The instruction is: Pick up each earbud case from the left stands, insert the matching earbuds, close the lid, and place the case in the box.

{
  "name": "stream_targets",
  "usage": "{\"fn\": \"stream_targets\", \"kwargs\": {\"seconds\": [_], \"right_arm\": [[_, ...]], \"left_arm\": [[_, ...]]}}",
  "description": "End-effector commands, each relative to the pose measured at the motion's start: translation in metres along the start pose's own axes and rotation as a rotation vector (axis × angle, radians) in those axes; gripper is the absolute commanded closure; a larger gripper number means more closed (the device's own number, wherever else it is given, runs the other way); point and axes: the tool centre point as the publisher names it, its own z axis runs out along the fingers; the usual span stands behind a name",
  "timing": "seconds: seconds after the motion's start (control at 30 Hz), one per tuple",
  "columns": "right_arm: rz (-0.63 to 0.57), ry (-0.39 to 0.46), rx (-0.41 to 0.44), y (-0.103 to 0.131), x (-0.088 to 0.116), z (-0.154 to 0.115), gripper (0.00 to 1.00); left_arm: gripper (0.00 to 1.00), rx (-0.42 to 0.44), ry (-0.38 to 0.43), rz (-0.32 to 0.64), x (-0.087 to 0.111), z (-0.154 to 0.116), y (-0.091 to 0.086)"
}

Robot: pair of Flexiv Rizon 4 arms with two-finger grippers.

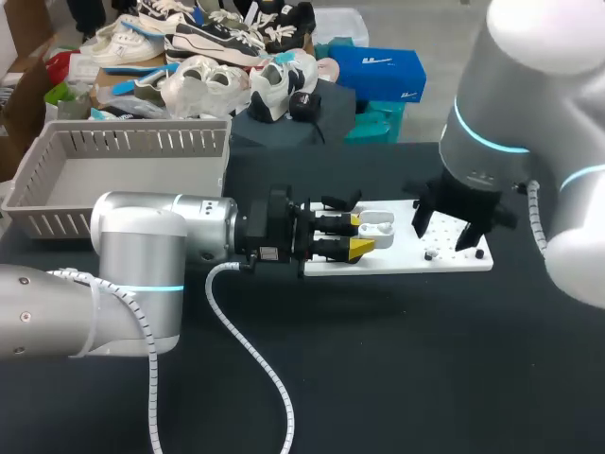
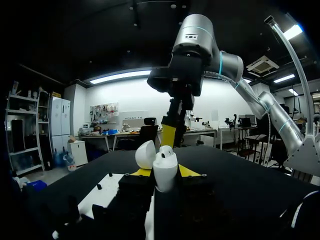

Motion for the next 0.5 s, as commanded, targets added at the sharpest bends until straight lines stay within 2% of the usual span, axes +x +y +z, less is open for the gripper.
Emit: {"fn": "stream_targets", "kwargs": {"seconds": [0.03, 0.5], "right_arm": [[0.026, -0.002, -0.026, 0.000, -0.006, 0.017, 0.43], [0.102, 0.007, -0.019, -0.004, -0.014, 0.035, 0.46]], "left_arm": [[1.00, -0.003, -0.001, 0.001, 0.001, 0.001, 0.000], [1.00, -0.011, 0.005, 0.002, 0.006, -0.014, 0.001]]}}
